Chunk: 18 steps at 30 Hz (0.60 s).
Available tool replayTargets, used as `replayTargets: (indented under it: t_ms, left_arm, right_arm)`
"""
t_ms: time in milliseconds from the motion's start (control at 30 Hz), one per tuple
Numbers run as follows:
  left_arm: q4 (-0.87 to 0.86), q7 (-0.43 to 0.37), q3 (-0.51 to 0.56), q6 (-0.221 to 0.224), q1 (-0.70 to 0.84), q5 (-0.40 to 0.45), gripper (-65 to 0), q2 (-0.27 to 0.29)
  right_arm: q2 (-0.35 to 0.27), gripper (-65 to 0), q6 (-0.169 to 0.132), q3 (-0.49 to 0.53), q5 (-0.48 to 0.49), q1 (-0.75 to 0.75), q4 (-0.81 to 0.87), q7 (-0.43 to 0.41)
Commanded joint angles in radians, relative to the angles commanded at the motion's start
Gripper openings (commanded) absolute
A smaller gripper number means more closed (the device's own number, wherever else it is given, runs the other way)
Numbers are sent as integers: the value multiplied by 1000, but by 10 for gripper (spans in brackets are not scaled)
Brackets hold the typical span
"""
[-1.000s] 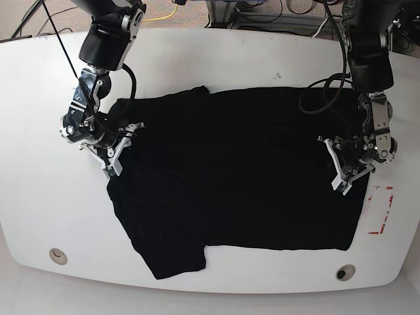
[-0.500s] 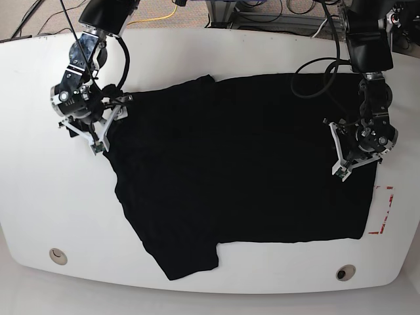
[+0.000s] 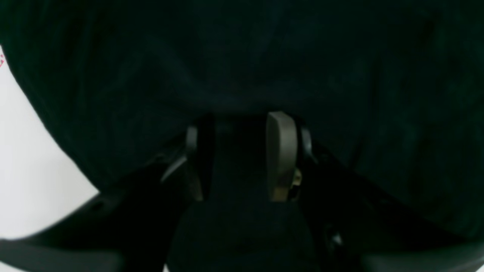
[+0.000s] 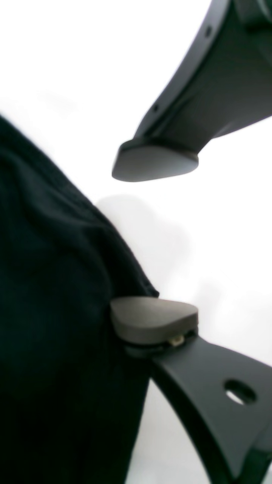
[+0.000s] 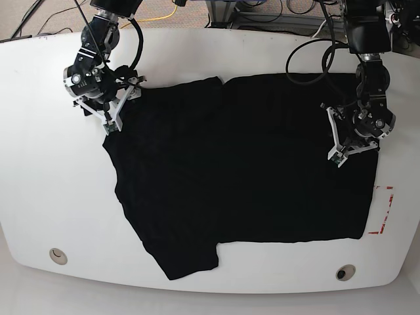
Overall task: Layout the t-shirt on the table in an organized manner, then fold the t-shirt properly
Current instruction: 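Drag the shirt body with the right gripper toward its sleeve side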
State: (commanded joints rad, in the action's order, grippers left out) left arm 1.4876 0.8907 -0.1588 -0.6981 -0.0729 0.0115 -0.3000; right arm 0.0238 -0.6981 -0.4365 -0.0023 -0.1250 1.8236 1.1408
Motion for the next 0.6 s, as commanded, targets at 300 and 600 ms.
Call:
replayTargets:
  t_ms: [300, 600]
  left_arm:
    - [0, 0, 0, 0, 8, 0, -438, -3]
    - [0, 0, -3, 0, 18, 0, -438, -5]
  right_arm:
    - [17, -514, 0, 0, 2, 3, -2, -2]
    - [18, -650, 0, 5, -6, 0, 83, 15]
